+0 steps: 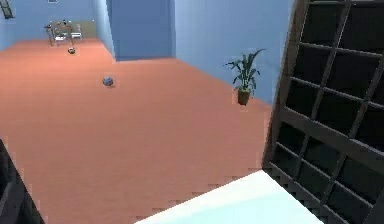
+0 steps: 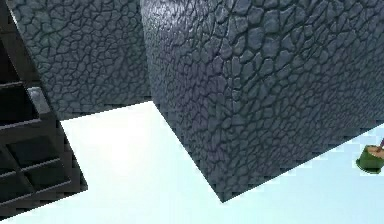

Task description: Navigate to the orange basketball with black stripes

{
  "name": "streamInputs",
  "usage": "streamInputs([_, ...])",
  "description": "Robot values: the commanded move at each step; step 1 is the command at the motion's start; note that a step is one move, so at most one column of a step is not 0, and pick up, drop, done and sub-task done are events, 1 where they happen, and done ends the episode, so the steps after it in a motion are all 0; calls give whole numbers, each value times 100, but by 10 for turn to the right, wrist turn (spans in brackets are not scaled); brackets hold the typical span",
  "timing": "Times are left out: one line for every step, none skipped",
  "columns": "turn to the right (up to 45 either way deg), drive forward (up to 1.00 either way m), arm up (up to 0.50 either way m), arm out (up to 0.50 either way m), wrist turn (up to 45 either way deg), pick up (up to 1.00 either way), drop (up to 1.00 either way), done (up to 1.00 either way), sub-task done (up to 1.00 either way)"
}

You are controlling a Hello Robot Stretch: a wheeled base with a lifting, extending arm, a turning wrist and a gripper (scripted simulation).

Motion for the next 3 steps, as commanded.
streamInputs([-150, 0, 0, 0, 0, 0, 0, 0, 0])
streamInputs([0, 100, 0, 0, 0, 0, 0, 0, 0])
streamInputs([0, 55, 0, 0, 0, 0, 0, 0, 0])
